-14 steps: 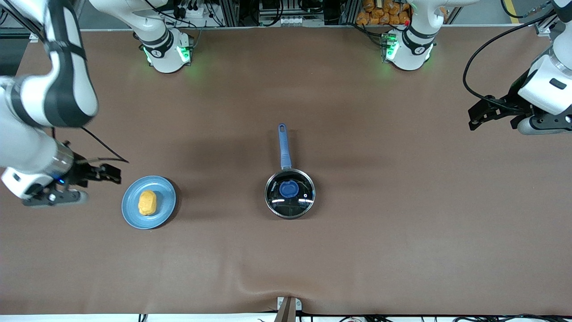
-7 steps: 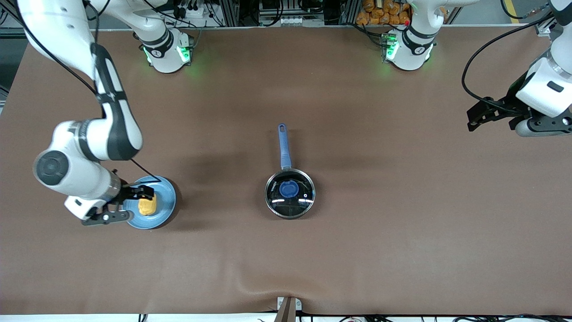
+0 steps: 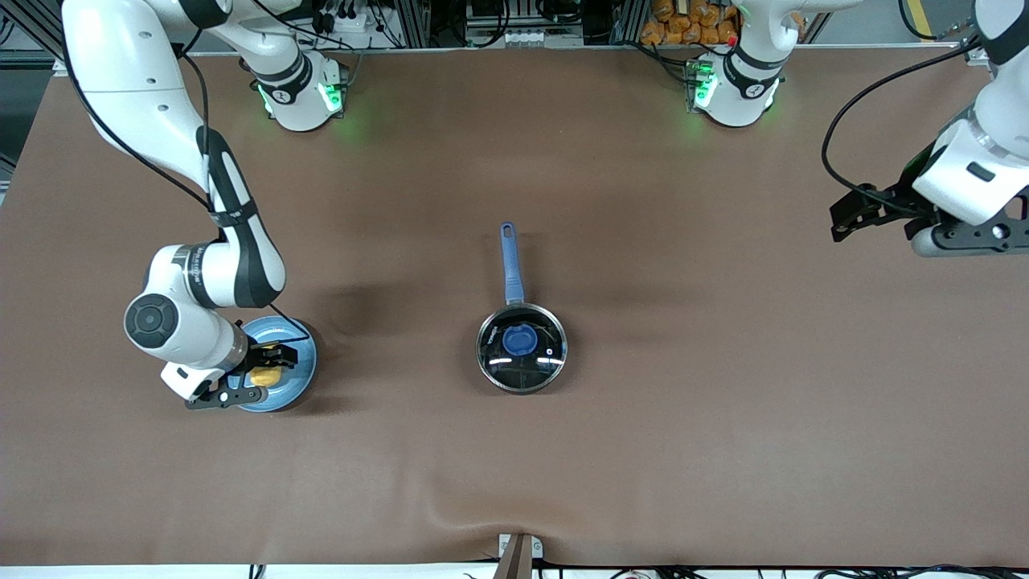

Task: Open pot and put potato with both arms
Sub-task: 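Reach the right gripper to the potato while the left gripper approaches the pot, then grasp the potato with the right gripper while the left gripper reaches the lid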

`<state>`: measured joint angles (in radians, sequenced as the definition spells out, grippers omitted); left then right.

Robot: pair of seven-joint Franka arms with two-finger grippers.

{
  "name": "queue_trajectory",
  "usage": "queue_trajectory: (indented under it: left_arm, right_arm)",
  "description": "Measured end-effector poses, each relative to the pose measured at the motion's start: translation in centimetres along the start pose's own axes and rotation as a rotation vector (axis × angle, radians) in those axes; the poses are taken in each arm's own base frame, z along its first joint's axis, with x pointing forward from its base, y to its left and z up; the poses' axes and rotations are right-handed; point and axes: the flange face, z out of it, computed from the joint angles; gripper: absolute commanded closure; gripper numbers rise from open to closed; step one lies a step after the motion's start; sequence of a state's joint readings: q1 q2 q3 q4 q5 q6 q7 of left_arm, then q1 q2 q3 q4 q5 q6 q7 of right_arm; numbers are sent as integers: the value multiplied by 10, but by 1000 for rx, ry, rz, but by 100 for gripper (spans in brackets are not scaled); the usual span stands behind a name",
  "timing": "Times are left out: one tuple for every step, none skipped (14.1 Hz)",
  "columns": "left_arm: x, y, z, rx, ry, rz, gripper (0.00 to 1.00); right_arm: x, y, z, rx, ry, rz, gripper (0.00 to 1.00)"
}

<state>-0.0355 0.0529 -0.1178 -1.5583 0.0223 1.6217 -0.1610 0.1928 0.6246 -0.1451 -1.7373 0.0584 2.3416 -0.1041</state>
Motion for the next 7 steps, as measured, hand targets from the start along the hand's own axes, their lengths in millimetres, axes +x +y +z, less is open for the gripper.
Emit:
queue_trajectory:
  left_arm:
    - [2,6,5,-6,-8,8,0]
    - [4,16,12,-15,-19,11,0]
    - [6,32,21,-20,-30,-7,0]
    - [8,52,31,-22,-35,-36,0]
    - [11,73,40,-23,-42,-63,0]
    - [13,97,51,-24,-51,-80,0]
    - [16,123,63,-24,-60,-90,0]
  right_arm:
    - [-1,4,5,-2,1,-6,0]
    - [-1,9,10,-3,0,-11,0]
    - [-2,15,14,-3,-2,-11,0]
    - [-3,21,17,1,-2,-8,0]
    - [-3,24,19,6,-2,-1,17]
    - [-4,26,20,10,-3,3,33]
    - [-4,26,20,17,-2,9,47]
